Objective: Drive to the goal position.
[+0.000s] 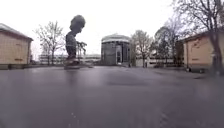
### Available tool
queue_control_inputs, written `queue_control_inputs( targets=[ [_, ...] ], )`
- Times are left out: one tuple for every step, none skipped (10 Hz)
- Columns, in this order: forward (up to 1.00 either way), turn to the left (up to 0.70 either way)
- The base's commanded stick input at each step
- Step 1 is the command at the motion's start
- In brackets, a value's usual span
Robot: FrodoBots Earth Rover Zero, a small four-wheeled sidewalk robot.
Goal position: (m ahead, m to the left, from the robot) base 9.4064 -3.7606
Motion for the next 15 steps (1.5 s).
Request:
queue_control_inputs(
  targets=[
    [1.00,0.18],
    [1.00,0.40],
    [1.00,0.40],
    [1.00,0.22],
    [1.00,0.02],
    [1.00,0.00],
    [1.00,0.00],
    [1.00,0.00],
    [1.00,0.00],
    [1.00,0.00],
    [1.00,0.00],
    [1.00,0.00],
    [1.00,0.00],
    [1.00,0.00],
    [1.00,0.00]
  ],
)
